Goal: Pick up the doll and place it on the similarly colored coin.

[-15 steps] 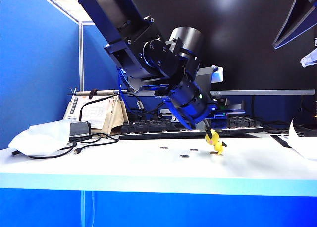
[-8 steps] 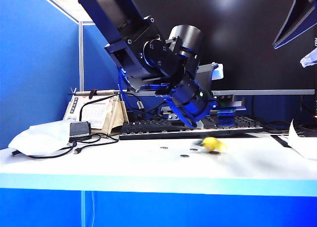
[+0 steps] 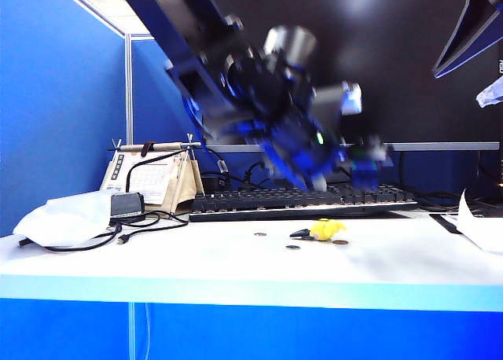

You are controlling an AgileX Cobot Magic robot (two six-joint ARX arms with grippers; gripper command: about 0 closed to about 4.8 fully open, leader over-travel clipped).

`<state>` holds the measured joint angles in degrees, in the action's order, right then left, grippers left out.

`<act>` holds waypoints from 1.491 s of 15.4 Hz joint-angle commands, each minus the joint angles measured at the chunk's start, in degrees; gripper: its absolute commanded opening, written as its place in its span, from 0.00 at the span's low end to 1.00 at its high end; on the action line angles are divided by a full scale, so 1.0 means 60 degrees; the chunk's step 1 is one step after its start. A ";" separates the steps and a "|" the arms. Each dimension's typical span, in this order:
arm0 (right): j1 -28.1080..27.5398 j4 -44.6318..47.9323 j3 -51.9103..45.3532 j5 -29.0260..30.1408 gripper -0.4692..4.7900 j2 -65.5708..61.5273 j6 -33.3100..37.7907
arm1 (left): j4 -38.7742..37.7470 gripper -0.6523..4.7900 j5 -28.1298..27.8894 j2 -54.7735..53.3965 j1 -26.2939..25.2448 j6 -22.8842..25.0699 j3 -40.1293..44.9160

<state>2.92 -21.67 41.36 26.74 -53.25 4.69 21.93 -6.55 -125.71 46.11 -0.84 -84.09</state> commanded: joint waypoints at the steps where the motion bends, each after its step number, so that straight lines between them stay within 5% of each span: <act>1: 0.0018 0.0200 0.0015 -0.0018 0.79 -0.0055 0.0004 | 0.0164 0.82 -0.0270 0.0765 -0.0346 0.0069 -0.0044; 8: -0.0109 0.0444 0.0018 -0.0295 0.79 0.0208 0.0051 | -0.3271 0.82 0.0328 0.3238 -0.1912 0.0022 -0.0007; 12: -0.0703 0.0364 0.0018 -0.0295 0.79 0.0885 0.0299 | -0.3672 0.78 0.0437 0.4645 -0.2251 0.0044 0.0743; 16: -0.1264 0.0361 0.0018 -0.0313 0.79 0.1617 0.0670 | -0.4204 0.43 0.0419 0.6222 -0.2382 0.0182 0.1577; 18: -0.1362 0.0372 0.0018 -0.0521 0.79 0.1978 0.0732 | -0.4430 0.15 0.0375 0.7005 -0.2422 0.0215 0.2098; 23: -0.1341 -0.0153 0.0007 -0.2269 0.79 0.3042 0.0794 | -0.4357 0.11 -0.0882 0.9114 -0.2430 -0.0219 0.4335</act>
<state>-5.15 -21.96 41.36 17.30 -35.99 9.21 -4.91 -9.76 -73.01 31.57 -1.17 -60.25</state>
